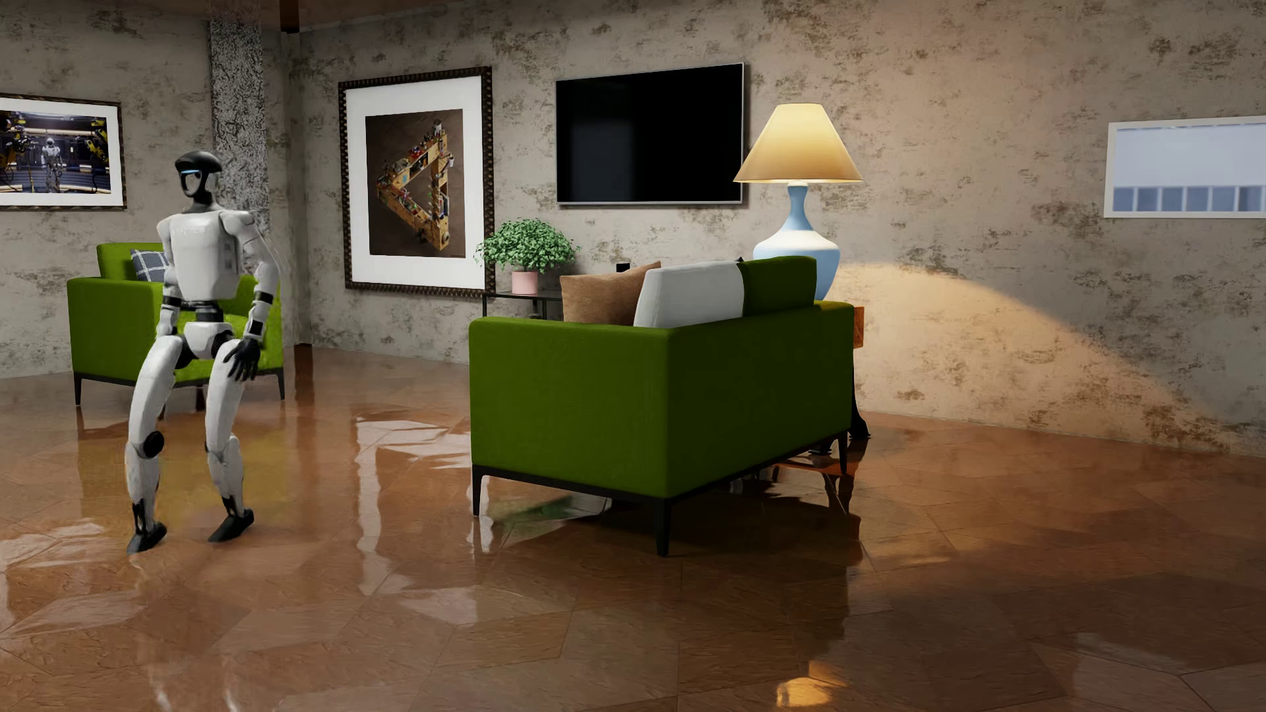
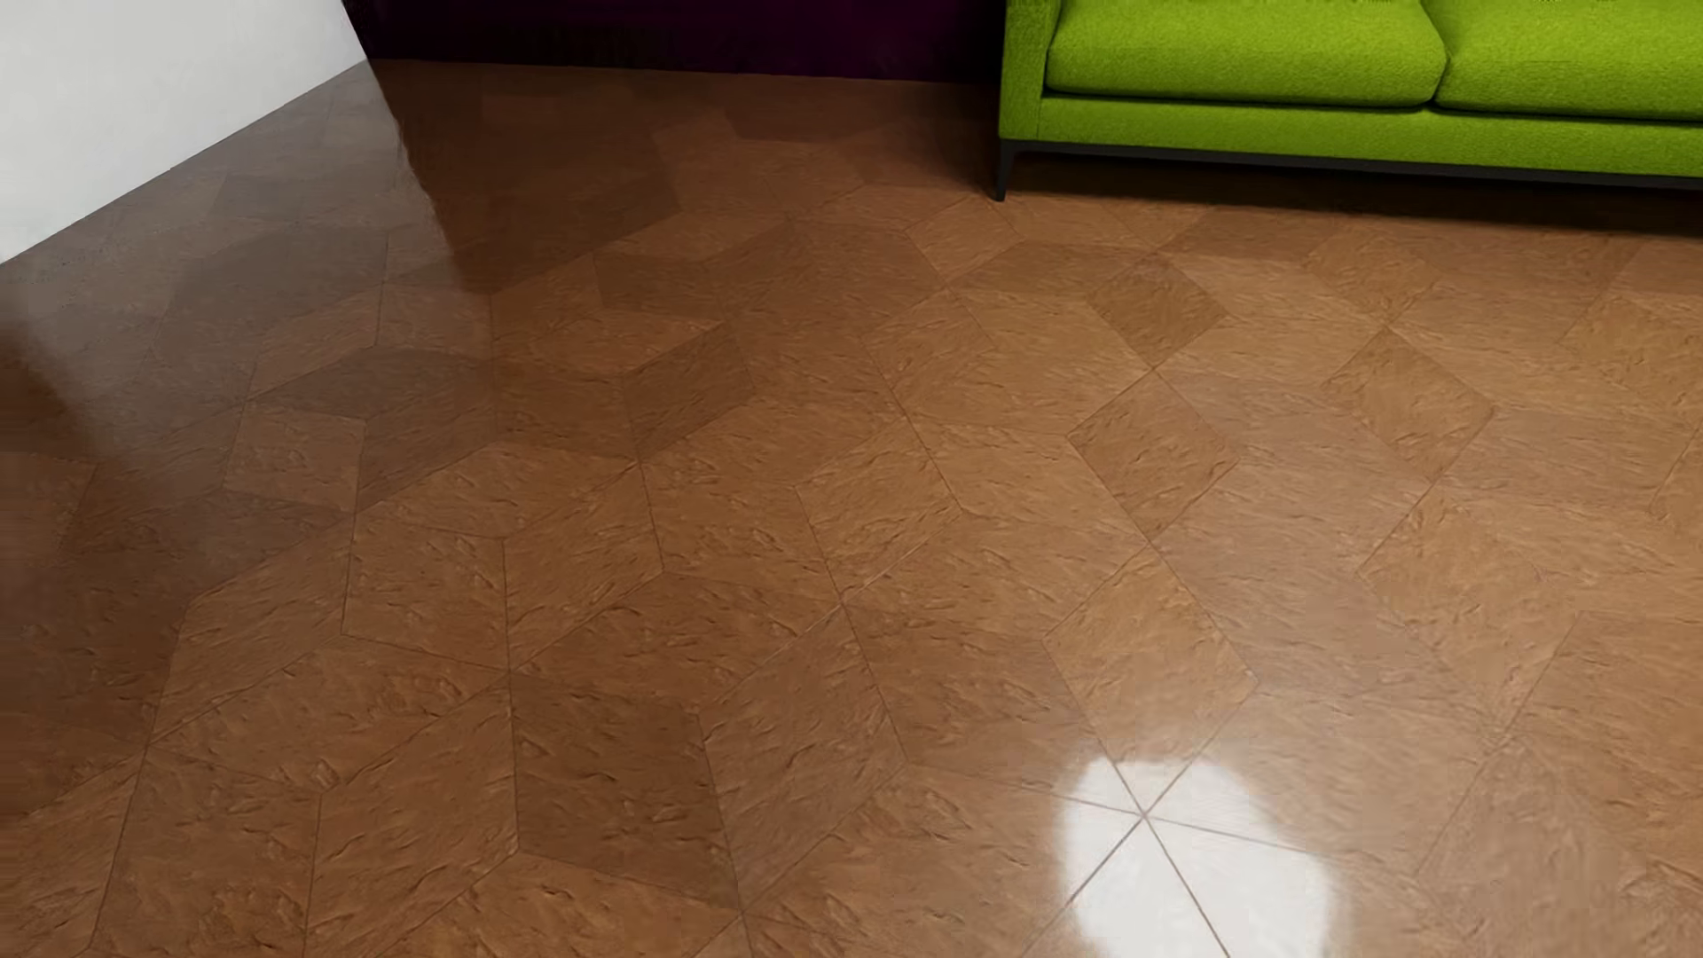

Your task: Go around sofa

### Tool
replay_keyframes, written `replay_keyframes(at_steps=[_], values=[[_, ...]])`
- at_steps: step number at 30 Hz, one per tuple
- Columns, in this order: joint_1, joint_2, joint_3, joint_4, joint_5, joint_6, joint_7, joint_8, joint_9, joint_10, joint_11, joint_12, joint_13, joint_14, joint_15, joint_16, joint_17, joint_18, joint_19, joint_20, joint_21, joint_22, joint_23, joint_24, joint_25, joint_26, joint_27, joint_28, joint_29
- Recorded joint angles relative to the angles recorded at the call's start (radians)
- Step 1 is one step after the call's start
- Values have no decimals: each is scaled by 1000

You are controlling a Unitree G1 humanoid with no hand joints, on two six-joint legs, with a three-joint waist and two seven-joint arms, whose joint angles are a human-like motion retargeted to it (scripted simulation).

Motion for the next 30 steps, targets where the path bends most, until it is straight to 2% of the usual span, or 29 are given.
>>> replay_keyframes(at_steps=[1,2,3,4,5,6,7,9,11,13,15,16,17,18,19,20,21,22,23,25,27,28,30], values=[[49,-17,-20,1,-27,-6,0,0,-5,18,32,-12,26,-70,72,16,2,0,0,22,7,-27,2,0,0,0,0,0,0],[108,10,-43,1,-37,-6,0,0,9,58,122,-18,49,-105,-51,27,2,0,0,30,-4,-50,-2,0,0,0,0,0,0],[89,29,-67,19,-11,15,0,0,9,141,158,-24,35,-61,-205,21,-1,0,0,46,25,-55,20,0,0,0,0,0,0],[38,60,-93,37,-15,35,0,0,15,254,197,-36,9,64,-312,-16,-2,0,0,86,36,-32,44,0,0,0,0,0,0],[-13,102,-93,50,-39,53,0,0,35,320,202,-55,-30,223,-367,-28,-24,0,0,36,48,-41,56,0,0,0,0,0,0],[-70,142,-59,76,-48,71,0,0,37,354,180,-68,-56,331,-408,-51,-37,0,0,-4,39,-23,69,0,0,0,0,0,0],[-144,181,-25,96,-78,75,0,0,33,375,160,-54,-67,362,-435,-59,-43,0,0,-17,-2,-44,50,0,0,0,0,0,0],[-290,273,22,131,-123,57,0,0,15,359,136,-15,-77,313,-499,-70,-46,0,0,-77,-9,-24,-2,0,0,0,0,0,0],[-385,376,92,187,-134,38,0,0,14,256,116,38,-70,293,-563,-74,-43,0,0,-116,-25,38,-73,0,0,0,0,0,0],[-480,483,148,215,-112,15,0,0,1,107,77,96,-86,247,-606,-63,-33,0,0,-122,-18,83,-126,0,0,0,0,0,0],[-554,564,207,240,-73,3,0,0,-7,11,47,143,-120,101,-657,-44,-40,0,0,-165,-19,141,-165,0,0,0,0,0,0],[-586,585,254,260,-71,-9,0,0,0,4,55,163,-152,103,-681,-34,-47,0,0,-195,9,172,-180,0,0,0,0,0,0],[-637,605,297,272,-82,-25,0,0,8,45,71,190,-180,260,-686,-30,-57,0,0,-184,13,190,-199,0,0,0,0,0,0],[-679,647,331,265,-97,-47,0,0,25,138,75,196,-198,390,-651,-24,-61,0,0,-219,18,227,-197,0,0,0,0,0,0],[-698,672,347,240,-111,-69,0,0,30,200,89,187,-194,423,-577,-27,-61,0,0,-248,-6,268,-195,0,0,0,0,0,0],[-671,648,362,206,-134,-85,0,0,18,219,160,187,-175,374,-471,-27,-59,0,0,-277,-19,283,-180,0,0,0,0,0,0],[-635,572,347,182,-128,-89,0,0,-1,233,253,199,-160,306,-373,-31,-55,0,0,-262,-7,281,-153,0,0,0,0,0,0],[-587,484,291,150,-104,-94,0,0,-7,232,393,211,-154,240,-364,-32,-50,0,0,-232,3,251,-127,0,0,0,0,0,0],[-500,412,226,103,-90,-107,0,0,15,207,548,195,-144,191,-405,-31,-46,0,0,-242,17,222,-117,0,0,0,0,0,0],[-287,214,120,24,-38,-106,0,0,37,90,769,115,-91,112,-541,-26,-36,0,0,-251,46,161,-96,0,0,0,0,0,0],[-85,-3,18,-7,10,-102,0,0,43,-25,734,41,-44,-7,-616,-19,-42,0,0,-131,113,55,-70,0,0,0,0,0,0],[23,-59,-40,23,41,-92,0,0,49,-63,614,10,-12,-64,-618,-11,-39,0,0,-73,124,-3,-56,0,0,0,0,0,0],[173,-161,-131,52,35,-94,0,0,29,-122,309,-65,37,-170,-553,4,-35,0,0,50,153,-115,-27,0,0,0,0,0,0]])
